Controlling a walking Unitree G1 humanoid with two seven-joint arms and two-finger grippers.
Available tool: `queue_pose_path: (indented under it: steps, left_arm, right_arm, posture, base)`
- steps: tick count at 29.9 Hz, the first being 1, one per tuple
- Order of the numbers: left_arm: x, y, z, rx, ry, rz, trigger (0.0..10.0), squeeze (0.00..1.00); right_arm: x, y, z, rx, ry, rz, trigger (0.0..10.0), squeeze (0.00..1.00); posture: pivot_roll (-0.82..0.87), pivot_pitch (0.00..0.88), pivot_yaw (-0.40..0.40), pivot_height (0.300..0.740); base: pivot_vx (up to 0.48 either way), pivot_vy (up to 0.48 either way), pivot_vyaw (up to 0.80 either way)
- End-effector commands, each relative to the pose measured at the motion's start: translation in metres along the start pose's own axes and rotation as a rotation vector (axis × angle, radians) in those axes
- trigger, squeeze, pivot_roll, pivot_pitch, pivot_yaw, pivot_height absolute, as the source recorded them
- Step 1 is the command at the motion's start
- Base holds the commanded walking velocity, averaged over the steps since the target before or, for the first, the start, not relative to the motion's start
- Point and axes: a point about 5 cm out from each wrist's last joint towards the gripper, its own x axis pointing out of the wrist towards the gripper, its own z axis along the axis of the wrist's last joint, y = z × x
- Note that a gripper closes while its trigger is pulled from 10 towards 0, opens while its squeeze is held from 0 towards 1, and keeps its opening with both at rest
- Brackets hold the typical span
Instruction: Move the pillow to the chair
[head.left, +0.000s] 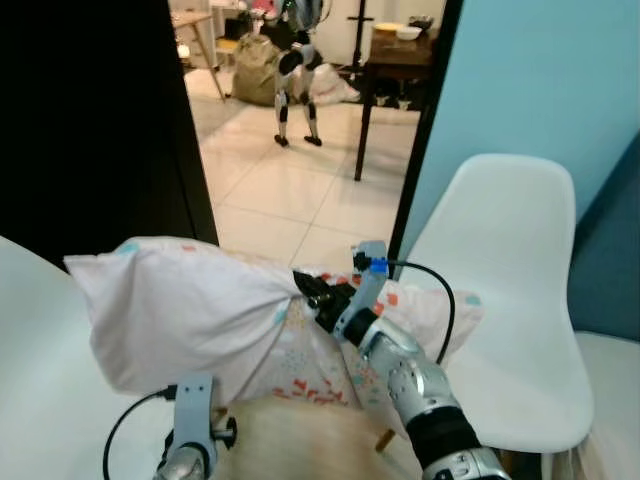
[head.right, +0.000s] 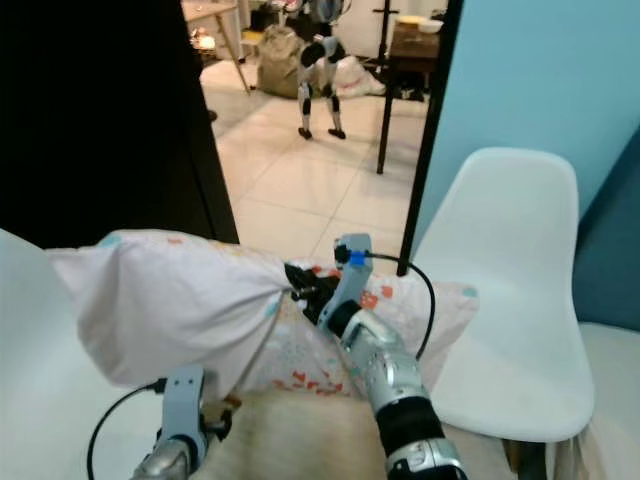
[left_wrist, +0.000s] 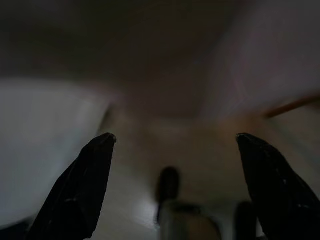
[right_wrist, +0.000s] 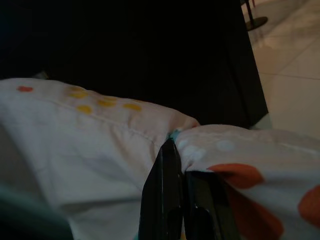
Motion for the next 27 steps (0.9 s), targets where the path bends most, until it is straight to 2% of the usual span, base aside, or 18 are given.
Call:
queue_pose_path:
  steps: [1,12,27]
  left_arm:
    - [-0.001,0.003,-0.001,-0.01,0.002,0.006,10.0,0.0]
    - [0.001,-0.002,0.005,-0.038,-0.023,-0.028,10.0,0.0]
    - [0.003,-0.016,0.01,-0.051,-0.042,-0.119,10.0,0.0]
  right_arm:
    - [0.008,0.011,0.015,-0.036,-0.072,0.048,10.0,0.0]
    - [0.012,0.011,0.017,-0.042,-0.078,0.053,10.0,0.0]
    - [0.027,0.023,0.018,-0.094,-0.067,0.099,10.0,0.0]
  posture:
    - [0.08,0.0,-0.044,0.74]
    - [0.09,0.0,-0.052,0.74]
    - [0.1,0.0,-0.052,0.74]
  base:
    - [0.0,0.0,0.77]
    - [0.0,0.0,0.77]
    - [0.0,0.0,0.77]
